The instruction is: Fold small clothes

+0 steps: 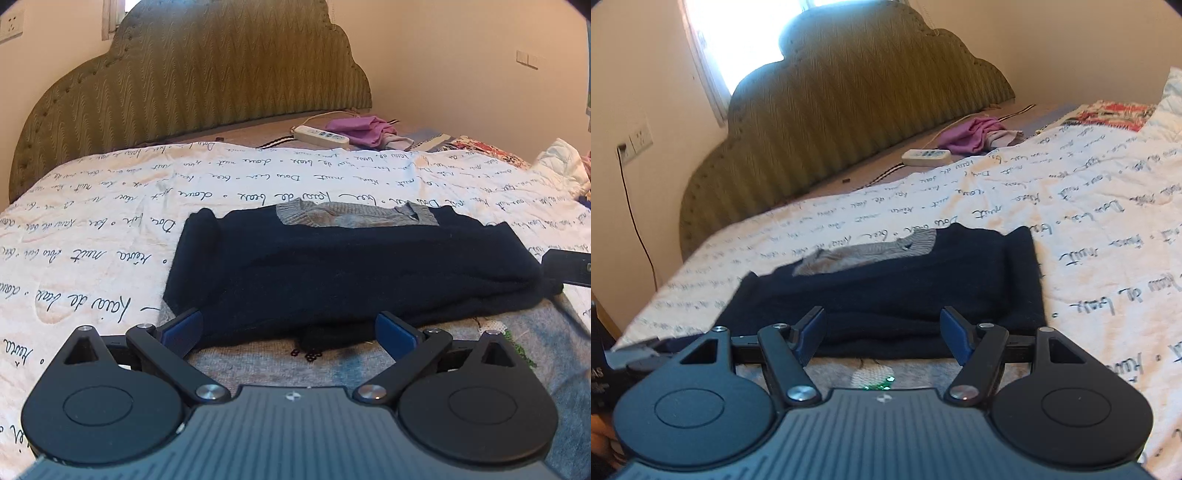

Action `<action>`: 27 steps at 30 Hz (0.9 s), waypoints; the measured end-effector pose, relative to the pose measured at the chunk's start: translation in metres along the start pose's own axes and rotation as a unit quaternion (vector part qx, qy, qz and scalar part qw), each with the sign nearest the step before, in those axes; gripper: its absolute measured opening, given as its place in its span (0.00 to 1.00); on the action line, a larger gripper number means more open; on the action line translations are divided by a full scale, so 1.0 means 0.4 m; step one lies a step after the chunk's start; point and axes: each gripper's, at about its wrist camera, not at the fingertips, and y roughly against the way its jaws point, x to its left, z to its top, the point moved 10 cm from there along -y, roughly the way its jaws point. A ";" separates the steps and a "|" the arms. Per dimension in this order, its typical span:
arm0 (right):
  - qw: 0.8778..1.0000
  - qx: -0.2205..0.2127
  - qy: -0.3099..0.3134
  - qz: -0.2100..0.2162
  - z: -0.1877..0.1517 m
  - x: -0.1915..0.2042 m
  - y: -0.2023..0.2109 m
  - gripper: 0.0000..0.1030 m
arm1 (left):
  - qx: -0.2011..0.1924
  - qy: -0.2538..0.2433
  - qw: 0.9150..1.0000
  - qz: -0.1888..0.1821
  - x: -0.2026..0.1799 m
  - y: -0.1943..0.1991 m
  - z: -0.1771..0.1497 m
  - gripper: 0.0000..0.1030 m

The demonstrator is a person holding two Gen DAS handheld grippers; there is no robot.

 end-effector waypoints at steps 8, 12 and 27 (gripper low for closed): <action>1.000 0.015 -0.014 -0.002 -0.006 0.013 0.004 0.69 | 0.000 0.003 1.000 -0.009 -0.003 0.020 0.020 0.98; 0.999 0.027 0.003 -0.020 -0.015 0.020 -0.002 0.70 | -0.013 0.024 0.999 -0.023 -0.012 0.056 0.025 0.99; 0.988 0.066 0.058 -0.128 -0.227 0.046 0.081 0.87 | 0.023 -0.017 0.999 0.026 -0.057 0.179 -0.161 1.00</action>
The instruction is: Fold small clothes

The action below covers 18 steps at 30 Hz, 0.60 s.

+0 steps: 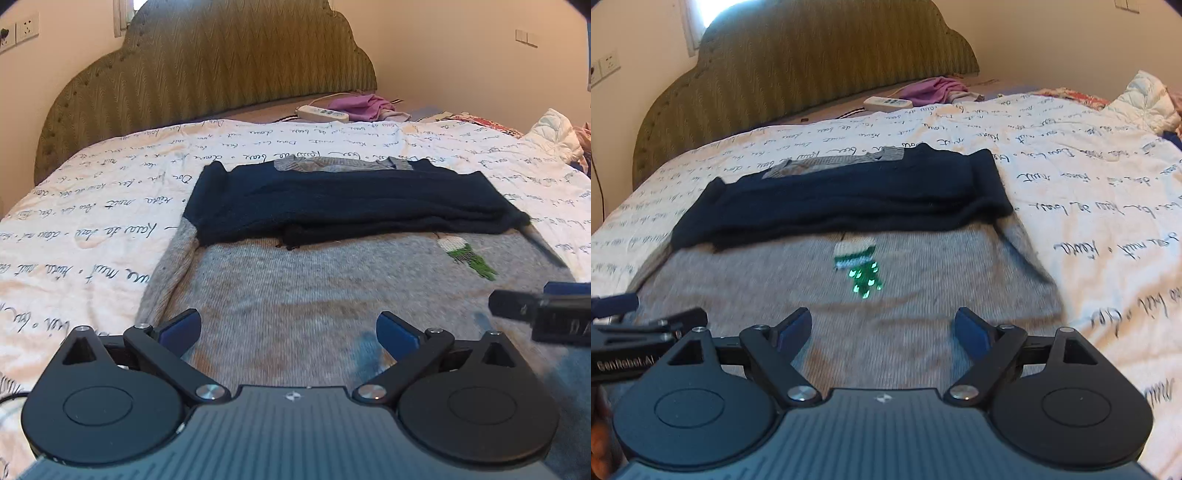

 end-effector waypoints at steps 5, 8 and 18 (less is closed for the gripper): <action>1.000 -0.005 0.009 -0.005 -0.050 0.004 0.039 0.96 | -0.009 -0.007 1.000 0.023 0.004 0.036 -0.041 1.00; 1.000 -0.008 0.002 -0.015 -0.067 -0.004 0.046 1.00 | 0.010 0.000 1.000 0.015 0.001 0.024 -0.077 1.00; 0.998 -0.010 0.035 -0.056 -0.100 -0.001 0.028 1.00 | 0.002 0.016 1.000 0.002 0.009 0.019 -0.098 1.00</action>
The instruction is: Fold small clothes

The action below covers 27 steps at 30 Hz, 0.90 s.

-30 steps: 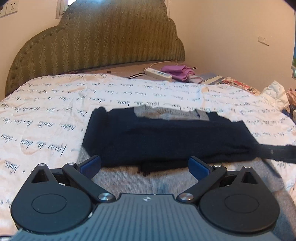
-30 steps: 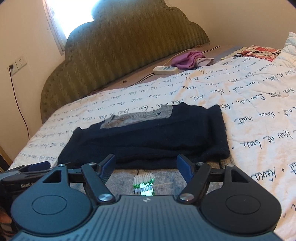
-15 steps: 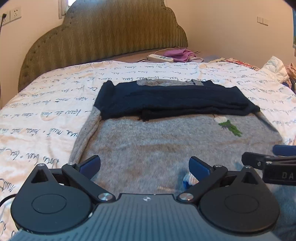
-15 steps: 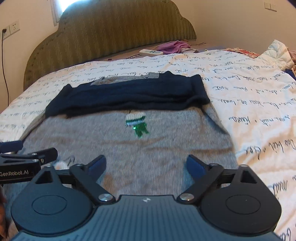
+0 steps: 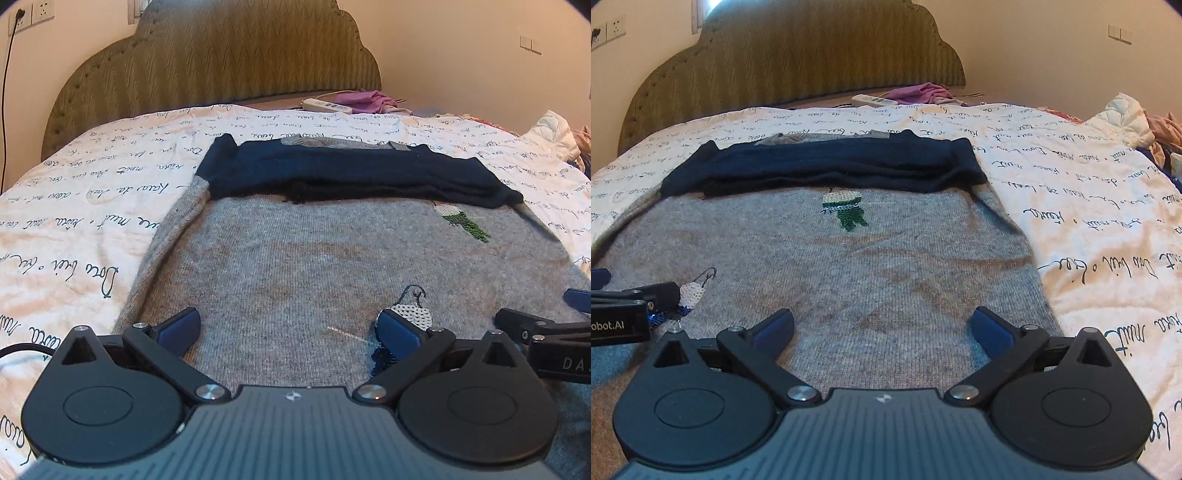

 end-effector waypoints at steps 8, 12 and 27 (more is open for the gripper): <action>1.000 0.000 -0.002 0.003 0.001 -0.002 0.000 1.00 | 0.000 -0.003 1.000 0.002 -0.003 -0.002 -0.002 1.00; 1.000 0.001 -0.002 0.003 0.001 -0.002 -0.001 1.00 | 0.000 -0.003 1.000 0.002 -0.003 -0.002 -0.001 1.00; 1.000 0.001 -0.002 0.003 0.000 -0.002 -0.001 1.00 | 0.000 -0.003 1.000 0.002 -0.003 -0.002 -0.001 1.00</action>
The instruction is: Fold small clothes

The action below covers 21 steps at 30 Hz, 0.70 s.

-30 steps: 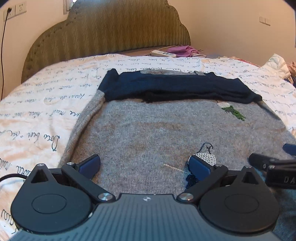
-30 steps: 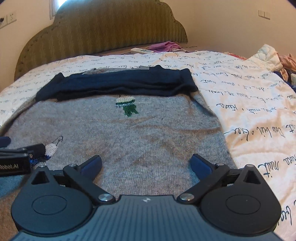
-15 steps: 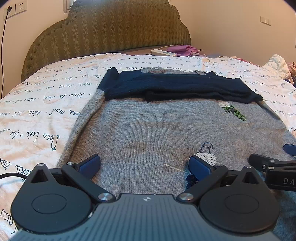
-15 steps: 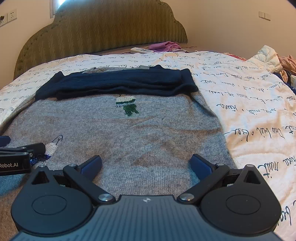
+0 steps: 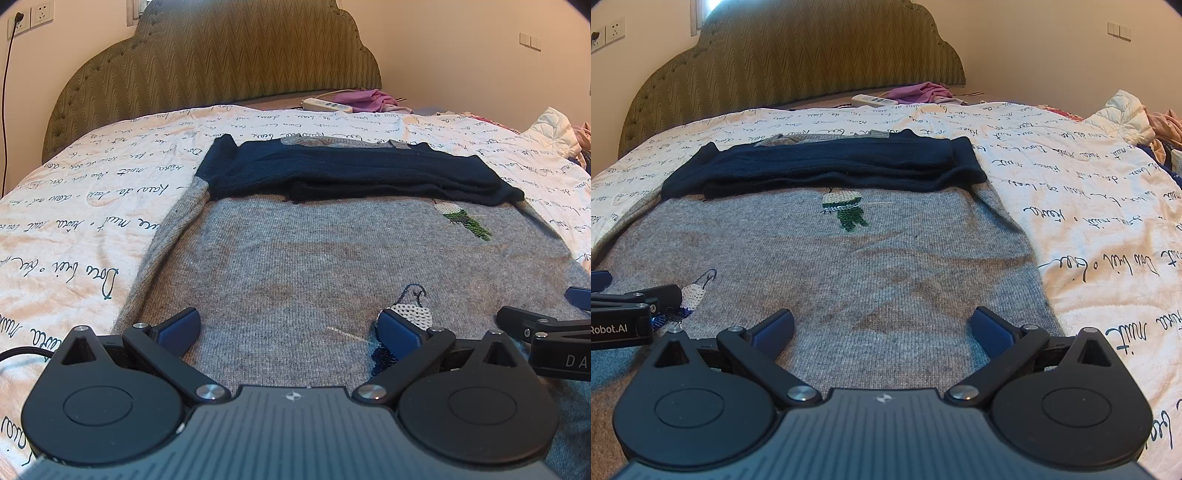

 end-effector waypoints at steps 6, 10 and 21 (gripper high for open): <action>1.000 0.000 0.000 0.000 0.000 0.000 0.000 1.00 | 0.000 0.000 1.000 0.000 0.000 0.000 0.000 1.00; 1.000 0.000 0.000 0.000 0.000 0.000 0.000 1.00 | 0.000 -0.001 1.000 0.002 -0.001 -0.001 0.000 1.00; 1.000 0.000 -0.004 -0.010 0.002 0.003 -0.001 1.00 | 0.002 0.002 1.000 0.007 -0.009 -0.011 0.006 1.00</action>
